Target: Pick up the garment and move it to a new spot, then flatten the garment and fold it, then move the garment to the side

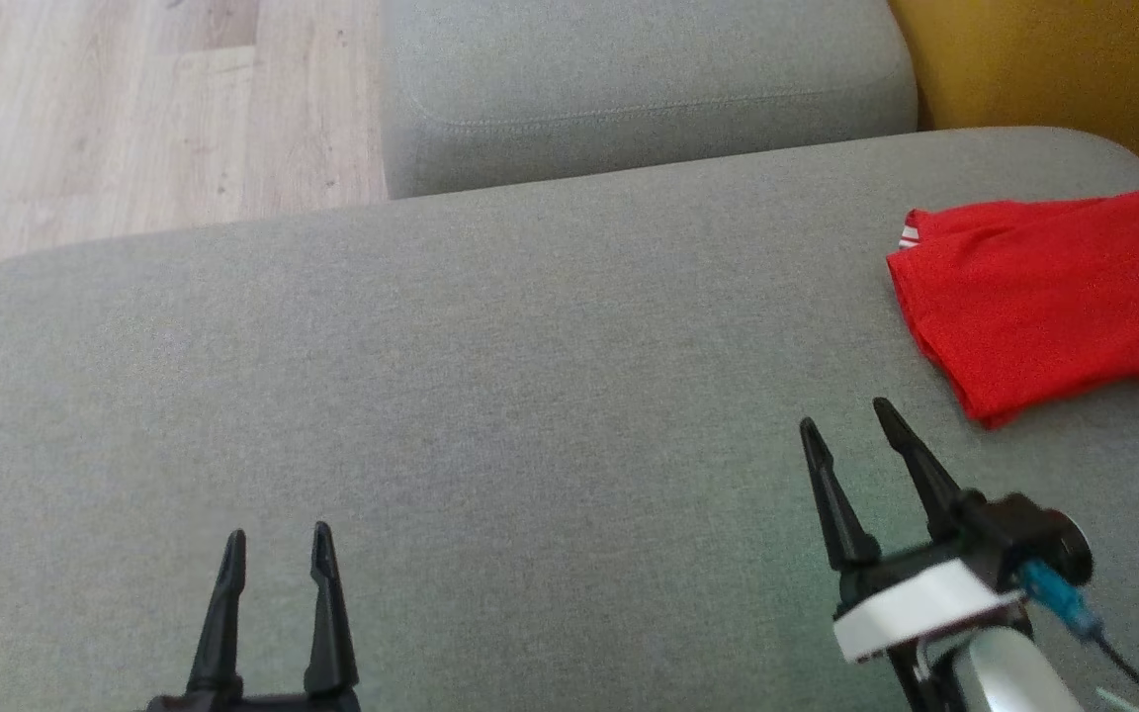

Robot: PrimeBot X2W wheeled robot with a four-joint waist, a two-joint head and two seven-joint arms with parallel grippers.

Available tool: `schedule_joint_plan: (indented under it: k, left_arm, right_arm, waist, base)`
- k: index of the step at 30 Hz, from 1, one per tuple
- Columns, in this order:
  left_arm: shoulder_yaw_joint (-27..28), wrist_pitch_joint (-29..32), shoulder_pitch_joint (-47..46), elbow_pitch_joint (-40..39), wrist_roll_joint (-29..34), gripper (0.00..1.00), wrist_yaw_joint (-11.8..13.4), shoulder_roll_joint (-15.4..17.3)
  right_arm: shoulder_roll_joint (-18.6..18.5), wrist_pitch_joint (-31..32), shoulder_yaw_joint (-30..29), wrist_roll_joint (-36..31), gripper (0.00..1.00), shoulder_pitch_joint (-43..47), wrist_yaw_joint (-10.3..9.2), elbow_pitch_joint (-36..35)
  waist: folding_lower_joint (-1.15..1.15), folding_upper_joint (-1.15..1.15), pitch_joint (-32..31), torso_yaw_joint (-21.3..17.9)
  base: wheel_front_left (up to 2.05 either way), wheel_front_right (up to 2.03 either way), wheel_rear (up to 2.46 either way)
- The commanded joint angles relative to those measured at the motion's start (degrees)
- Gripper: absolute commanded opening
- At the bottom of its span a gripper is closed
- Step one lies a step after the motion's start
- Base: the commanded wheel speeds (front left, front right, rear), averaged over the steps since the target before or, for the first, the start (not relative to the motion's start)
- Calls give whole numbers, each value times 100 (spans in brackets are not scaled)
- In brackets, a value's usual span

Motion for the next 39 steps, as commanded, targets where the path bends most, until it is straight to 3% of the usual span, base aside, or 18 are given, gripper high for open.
schedule_joint_plan:
  k: [1, 6, 13, 32, 33, 39]
  left_arm:
    - [221, -29, -172, -165, 48, 100, 62, -28]
    - [286, -29, -71, -168, 42, 100, 160, -28]
    - [340, -29, -3, -96, 117, 100, 187, -28]
    - [412, -29, 4, 95, 63, 100, 212, -28]
    - [197, 1, 157, 249, 93, 0, 182, 5]
    - [176, 27, 192, 600, -41, 0, 169, 3]
  right_arm:
    - [55, -76, 29, -138, 100, 36, -4, -306]
    - [189, -77, -198, -499, 100, 445, -4, -809]
    - [246, -77, -432, -785, 100, 788, -4, -823]
    - [270, -77, -520, -670, 100, 876, -4, -720]
    - [278, -16, -628, -695, 0, 1009, 0, -550]
    - [274, 9, -610, -549, 0, 1091, 0, -212]
  waist:
    - [1, -1, -37, 9]
    - [1, -1, -139, 26]
    - [1, -1, -270, 105]
    - [1, -1, -295, 90]
    - [1, -1, -295, 90]
    - [1, -1, -286, 93]
  base:
    - [0, 0, 0]
    - [0, 0, 0]
    - [0, 0, 0]
    - [0, 0, 0]
    - [0, 0, 0]
    - [0, 0, 0]
